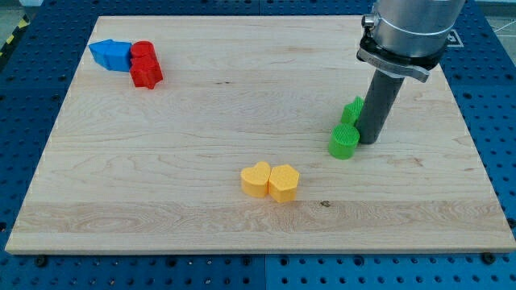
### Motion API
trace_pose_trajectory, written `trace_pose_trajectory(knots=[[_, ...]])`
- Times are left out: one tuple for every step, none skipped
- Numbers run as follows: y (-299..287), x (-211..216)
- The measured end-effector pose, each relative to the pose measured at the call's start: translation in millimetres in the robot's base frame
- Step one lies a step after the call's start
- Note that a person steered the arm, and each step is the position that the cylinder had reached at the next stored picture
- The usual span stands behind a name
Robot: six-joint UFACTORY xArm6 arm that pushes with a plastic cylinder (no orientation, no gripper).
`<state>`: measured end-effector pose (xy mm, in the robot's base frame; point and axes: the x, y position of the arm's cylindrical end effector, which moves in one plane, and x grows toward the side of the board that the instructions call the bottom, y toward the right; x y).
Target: Push green circle towards center left
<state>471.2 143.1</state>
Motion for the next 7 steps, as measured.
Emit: trace_pose_trajectory(knots=[[-5, 0], [-11, 0], [2, 5], [22, 19], [22, 19], [19, 19], [3, 19]])
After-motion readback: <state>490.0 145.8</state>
